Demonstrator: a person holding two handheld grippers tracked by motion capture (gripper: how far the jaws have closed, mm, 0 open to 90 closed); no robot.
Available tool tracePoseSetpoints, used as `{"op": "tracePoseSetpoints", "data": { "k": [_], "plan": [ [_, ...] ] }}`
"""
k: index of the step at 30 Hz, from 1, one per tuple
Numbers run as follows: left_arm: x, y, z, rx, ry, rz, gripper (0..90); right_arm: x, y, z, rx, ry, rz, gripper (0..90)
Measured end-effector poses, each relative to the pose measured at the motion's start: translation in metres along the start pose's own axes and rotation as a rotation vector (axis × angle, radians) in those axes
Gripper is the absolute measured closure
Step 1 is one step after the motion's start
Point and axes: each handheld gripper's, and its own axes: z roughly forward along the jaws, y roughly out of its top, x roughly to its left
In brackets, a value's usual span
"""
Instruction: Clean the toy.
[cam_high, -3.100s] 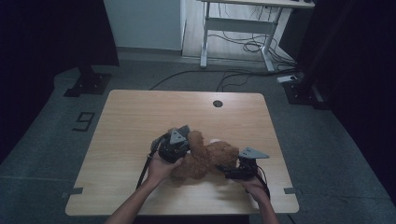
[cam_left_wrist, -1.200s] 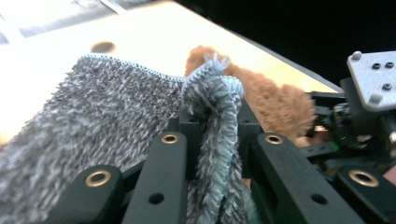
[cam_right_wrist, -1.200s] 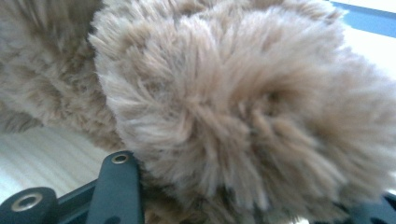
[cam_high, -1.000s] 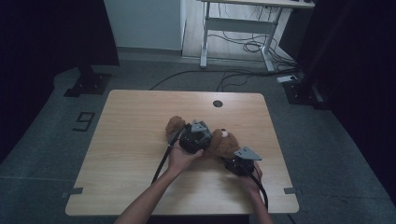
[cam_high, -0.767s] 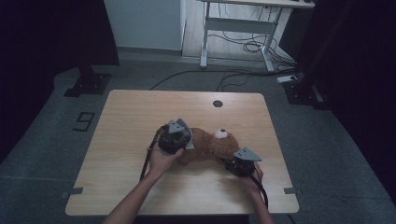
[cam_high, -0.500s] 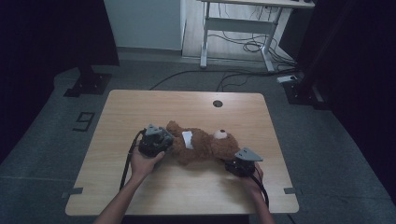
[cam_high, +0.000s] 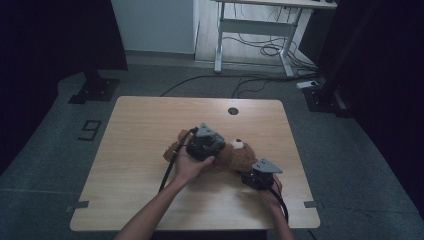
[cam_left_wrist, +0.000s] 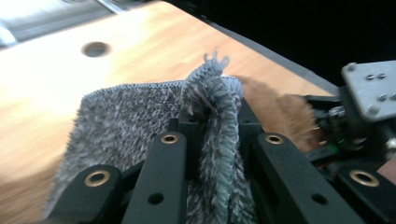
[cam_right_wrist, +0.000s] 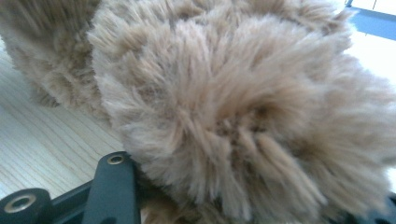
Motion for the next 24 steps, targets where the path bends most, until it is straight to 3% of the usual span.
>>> {"op": "tracePoseSetpoints", "data": {
  "k": [3, 6, 8, 10, 15, 18, 24],
  "plan": [
    [-0.009, -0.008, 0.026, 0.057, -0.003, 0.008, 78.4, -0.001, -0.001, 0.000, 0.001, -0.001, 0.004, 45.5],
    [-0.006, -0.019, 0.032, 0.076, 0.048, 0.034, 78.7, -0.002, -0.002, 0.000, 0.005, 0.002, 0.004, 45.2],
    [0.001, -0.024, 0.026, 0.058, 0.053, 0.013, 78.9, -0.001, -0.001, 0.000, 0.005, 0.006, 0.003, 45.1],
    [0.010, -0.028, 0.015, 0.042, 0.087, 0.010, 79.0, -0.002, -0.001, 0.000, 0.006, 0.010, 0.008, 45.1],
    [0.034, -0.041, -0.009, -0.001, 0.104, -0.054, 79.2, -0.003, -0.001, 0.001, 0.003, 0.012, 0.016, 45.0],
    [0.042, -0.050, -0.017, -0.016, 0.117, -0.066, 79.3, -0.002, -0.002, 0.001, 0.003, 0.013, 0.017, 44.8],
    [0.062, -0.072, -0.038, -0.022, 0.190, -0.090, 79.3, -0.003, -0.003, 0.001, 0.005, 0.018, 0.021, 44.7]
  ]
}}
